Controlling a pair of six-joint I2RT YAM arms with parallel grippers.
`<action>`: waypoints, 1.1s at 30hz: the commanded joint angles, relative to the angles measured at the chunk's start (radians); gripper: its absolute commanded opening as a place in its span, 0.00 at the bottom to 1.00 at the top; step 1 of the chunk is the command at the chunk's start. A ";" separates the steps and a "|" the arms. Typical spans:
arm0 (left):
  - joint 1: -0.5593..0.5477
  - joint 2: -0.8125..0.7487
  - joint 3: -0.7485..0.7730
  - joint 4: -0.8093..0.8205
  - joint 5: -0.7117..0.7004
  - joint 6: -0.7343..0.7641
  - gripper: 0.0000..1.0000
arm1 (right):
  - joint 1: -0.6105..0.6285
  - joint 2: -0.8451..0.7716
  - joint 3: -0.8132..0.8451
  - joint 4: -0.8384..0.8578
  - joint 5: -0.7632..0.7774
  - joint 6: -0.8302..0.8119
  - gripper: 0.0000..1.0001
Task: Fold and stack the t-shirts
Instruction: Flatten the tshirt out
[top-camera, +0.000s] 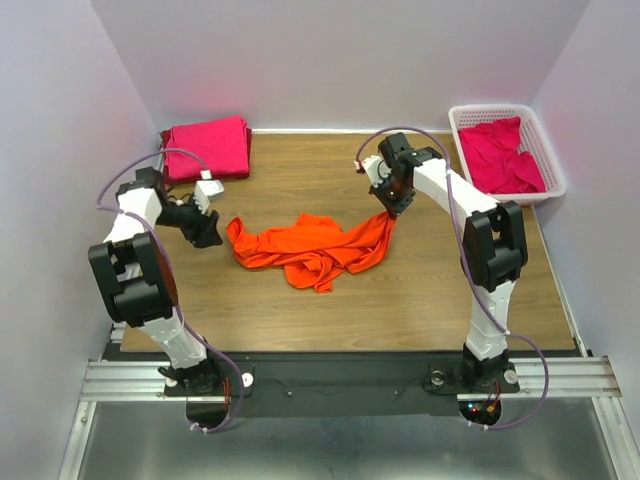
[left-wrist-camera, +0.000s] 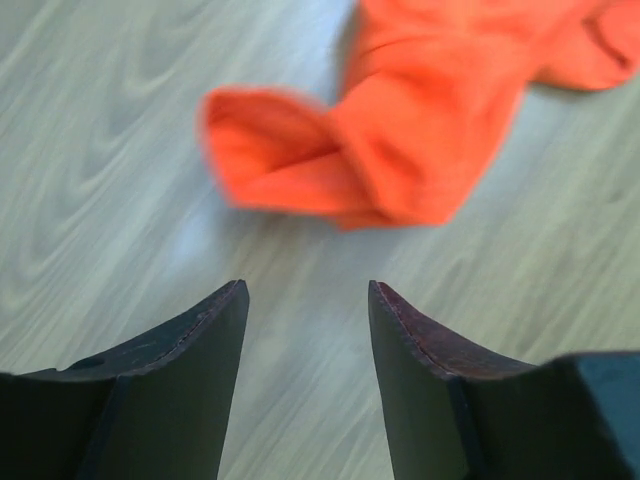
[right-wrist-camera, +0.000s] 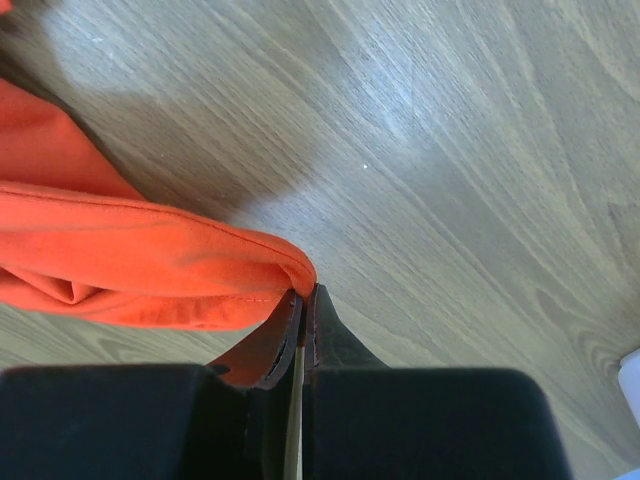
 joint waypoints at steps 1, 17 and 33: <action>-0.069 -0.073 -0.081 0.011 -0.028 -0.014 0.68 | -0.002 -0.016 0.012 0.011 -0.009 0.013 0.01; -0.312 -0.034 -0.037 0.062 -0.070 -0.188 0.03 | -0.011 -0.033 -0.005 0.013 -0.008 0.000 0.01; -0.372 0.392 0.446 0.286 -0.057 -0.750 0.30 | -0.023 0.039 0.082 0.014 0.020 -0.015 0.01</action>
